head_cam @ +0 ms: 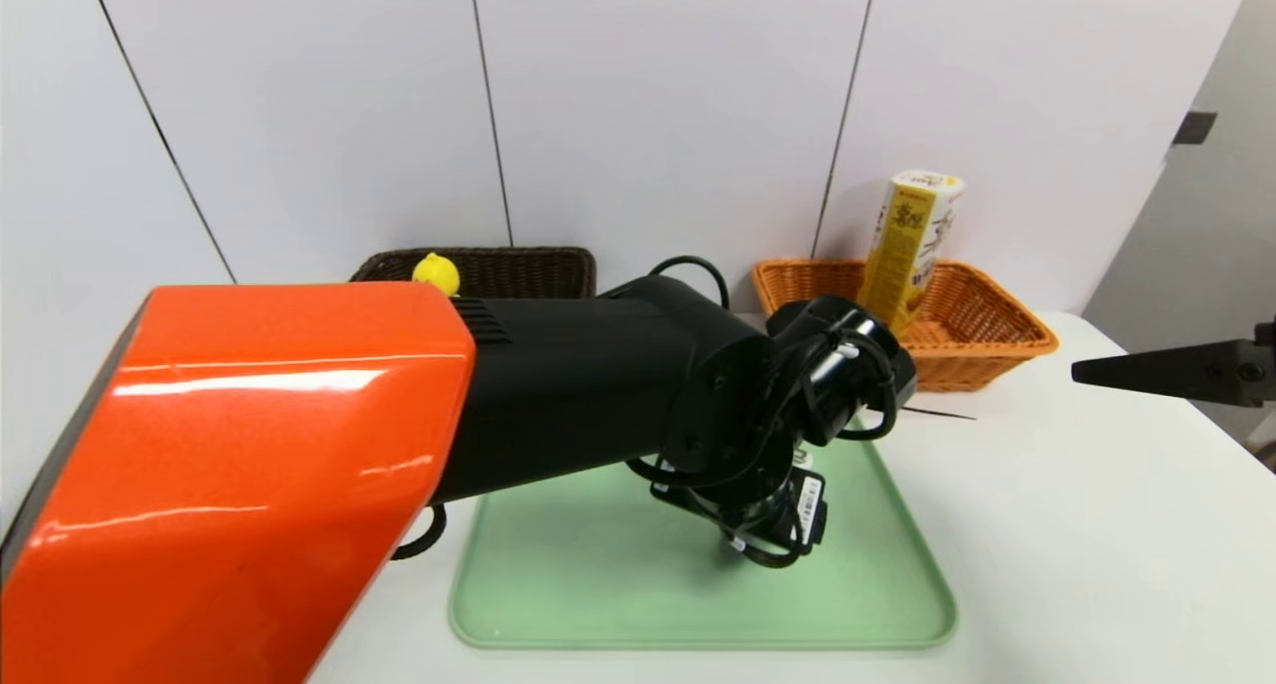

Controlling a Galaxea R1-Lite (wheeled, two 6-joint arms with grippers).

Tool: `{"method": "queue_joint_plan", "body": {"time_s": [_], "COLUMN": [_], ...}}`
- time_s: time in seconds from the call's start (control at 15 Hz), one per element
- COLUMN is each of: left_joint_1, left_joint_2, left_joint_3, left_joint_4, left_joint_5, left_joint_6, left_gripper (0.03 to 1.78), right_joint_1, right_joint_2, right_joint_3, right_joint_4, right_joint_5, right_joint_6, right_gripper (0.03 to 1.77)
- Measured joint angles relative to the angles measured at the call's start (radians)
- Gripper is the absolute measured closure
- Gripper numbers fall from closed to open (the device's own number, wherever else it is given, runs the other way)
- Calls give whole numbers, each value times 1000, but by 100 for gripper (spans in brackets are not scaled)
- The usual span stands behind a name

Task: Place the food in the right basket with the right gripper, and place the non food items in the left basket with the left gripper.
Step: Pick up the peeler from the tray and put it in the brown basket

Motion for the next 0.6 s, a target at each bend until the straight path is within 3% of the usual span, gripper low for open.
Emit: {"method": "queue_joint_plan", "body": {"time_s": [0.6], "left_joint_1": [1], "left_joint_2": [68], "left_joint_3": [-1], "left_joint_4": [-78], "left_joint_5": [3], "left_joint_6": [17], "left_gripper": [15], "right_joint_1": [-2], "right_joint_2": [0], "right_joint_3": [-1], "right_joint_4": [-1], "right_joint_5": [0], "right_joint_6": [0], "right_gripper": [10]}}
